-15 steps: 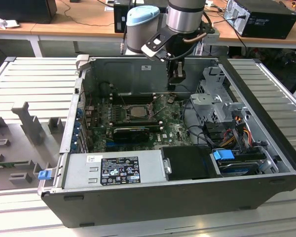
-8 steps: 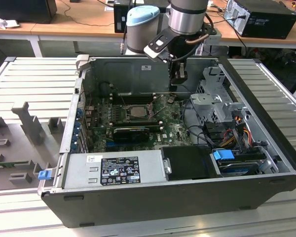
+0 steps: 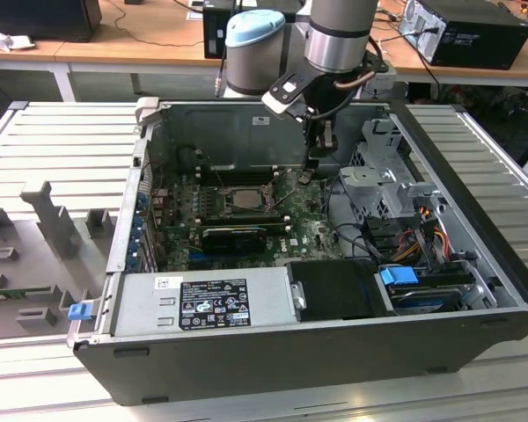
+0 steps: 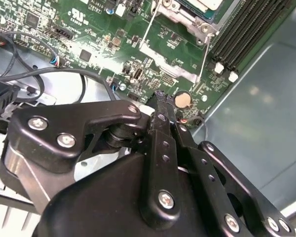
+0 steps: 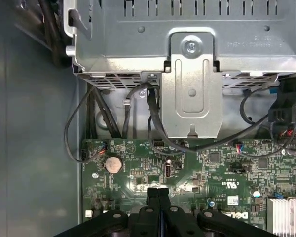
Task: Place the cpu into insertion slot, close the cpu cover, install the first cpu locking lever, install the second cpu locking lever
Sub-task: 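Close the cpu cover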
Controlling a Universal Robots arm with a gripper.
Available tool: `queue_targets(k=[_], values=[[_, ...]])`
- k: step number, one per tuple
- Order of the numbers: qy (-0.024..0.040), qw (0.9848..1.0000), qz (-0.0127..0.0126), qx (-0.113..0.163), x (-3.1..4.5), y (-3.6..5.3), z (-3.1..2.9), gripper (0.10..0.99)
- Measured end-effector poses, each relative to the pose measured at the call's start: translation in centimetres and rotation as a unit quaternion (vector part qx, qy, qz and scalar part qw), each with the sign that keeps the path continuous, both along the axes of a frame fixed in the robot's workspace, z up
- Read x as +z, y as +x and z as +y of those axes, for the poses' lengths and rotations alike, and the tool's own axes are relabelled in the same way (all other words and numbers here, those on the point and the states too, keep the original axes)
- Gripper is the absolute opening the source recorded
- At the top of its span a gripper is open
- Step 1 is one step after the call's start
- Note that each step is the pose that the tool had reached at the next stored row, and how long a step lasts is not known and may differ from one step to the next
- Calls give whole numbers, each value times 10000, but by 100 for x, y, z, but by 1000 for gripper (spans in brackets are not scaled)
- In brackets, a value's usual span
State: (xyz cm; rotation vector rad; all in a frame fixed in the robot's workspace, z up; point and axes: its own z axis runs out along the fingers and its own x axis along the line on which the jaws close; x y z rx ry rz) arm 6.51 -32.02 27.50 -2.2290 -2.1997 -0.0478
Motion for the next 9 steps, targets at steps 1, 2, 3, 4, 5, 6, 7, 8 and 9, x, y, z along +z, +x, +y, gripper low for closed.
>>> queue_targets(k=[1,2,3,4,5,6,7,8,9], values=[[0,10000,0,5,-29,0,0,106],[0,10000,1,27,-63,0,-1,106],[0,10000,1,59,-86,0,-1,106],[0,10000,1,81,-104,1,-1,106],[0,9999,1,121,-140,1,0,106],[0,9999,1,141,-163,1,0,106],[0,9999,1,153,-181,1,-1,106],[0,9999,1,165,-211,1,0,106],[-1,9999,2,170,-232,-24,0,106]])
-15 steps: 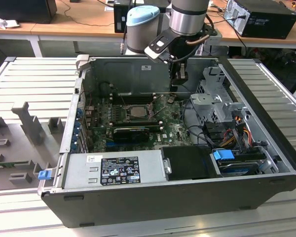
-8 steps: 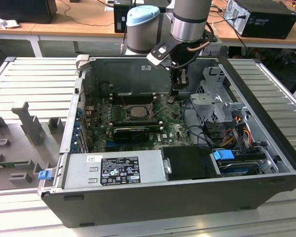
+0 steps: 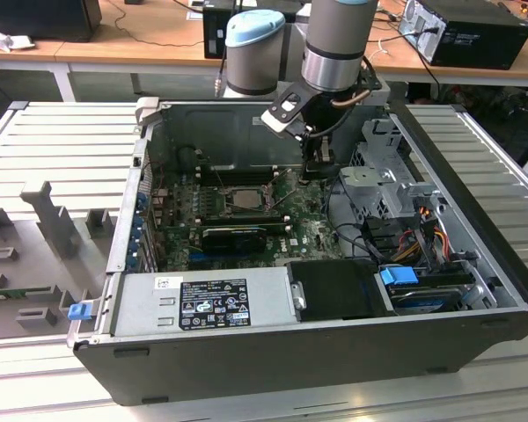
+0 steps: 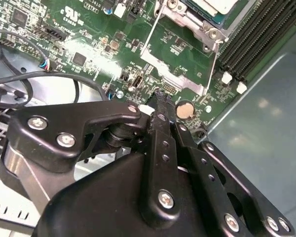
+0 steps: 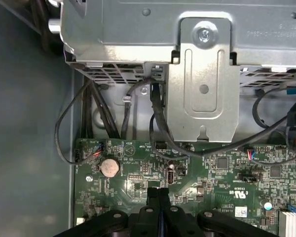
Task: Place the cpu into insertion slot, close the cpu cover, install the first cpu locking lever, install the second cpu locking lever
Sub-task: 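Close the cpu cover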
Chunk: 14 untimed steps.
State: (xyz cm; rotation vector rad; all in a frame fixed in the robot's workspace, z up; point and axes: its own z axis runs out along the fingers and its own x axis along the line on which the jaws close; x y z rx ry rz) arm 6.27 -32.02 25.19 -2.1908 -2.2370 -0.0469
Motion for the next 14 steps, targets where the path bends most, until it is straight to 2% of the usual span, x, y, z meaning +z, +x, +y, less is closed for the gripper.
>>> queue_targets(k=[5,14], values=[[1,10000,0,-1,-3,-92,2,106],[1,10000,0,-1,-3,-166,2,106]])
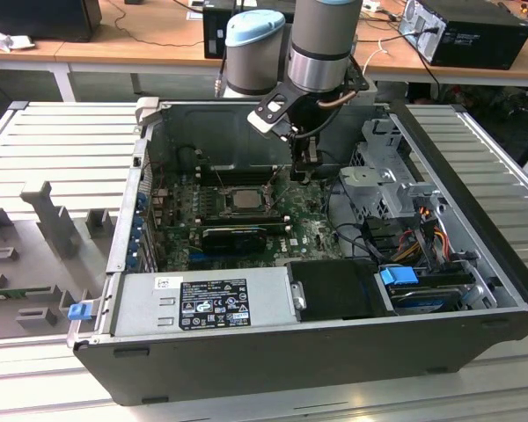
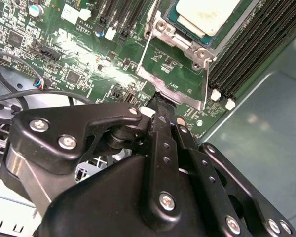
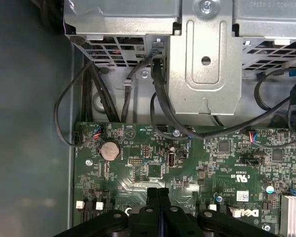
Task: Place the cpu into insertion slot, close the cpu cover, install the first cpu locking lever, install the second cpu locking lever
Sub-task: 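Close the cpu cover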
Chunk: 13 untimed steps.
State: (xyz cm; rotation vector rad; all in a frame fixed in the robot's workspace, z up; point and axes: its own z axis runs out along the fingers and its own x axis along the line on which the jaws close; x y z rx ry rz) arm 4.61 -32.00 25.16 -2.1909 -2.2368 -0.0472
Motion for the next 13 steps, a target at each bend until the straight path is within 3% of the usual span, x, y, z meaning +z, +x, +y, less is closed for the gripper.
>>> queue_targets(k=[13], values=[[0,10000,0,0,0,-86,0,106]])
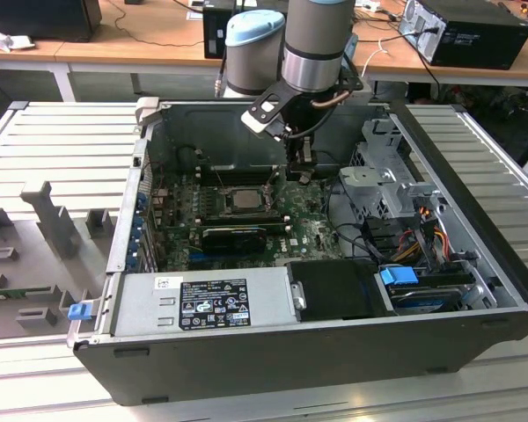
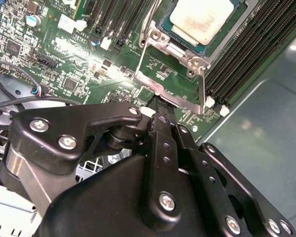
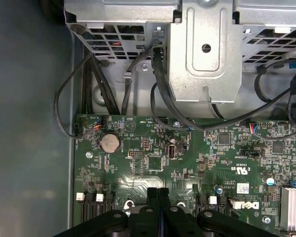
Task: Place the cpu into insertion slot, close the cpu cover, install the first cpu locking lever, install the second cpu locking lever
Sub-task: 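Close the cpu cover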
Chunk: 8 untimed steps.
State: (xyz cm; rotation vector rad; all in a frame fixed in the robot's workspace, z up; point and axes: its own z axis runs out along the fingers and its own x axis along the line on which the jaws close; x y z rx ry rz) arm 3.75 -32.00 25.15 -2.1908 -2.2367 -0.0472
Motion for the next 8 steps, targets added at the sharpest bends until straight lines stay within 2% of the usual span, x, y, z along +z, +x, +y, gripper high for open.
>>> queue_targets(k=[6,8], values=[[0,10000,0,0,0,-44,0,106],[0,10000,0,0,0,-87,0,106]])
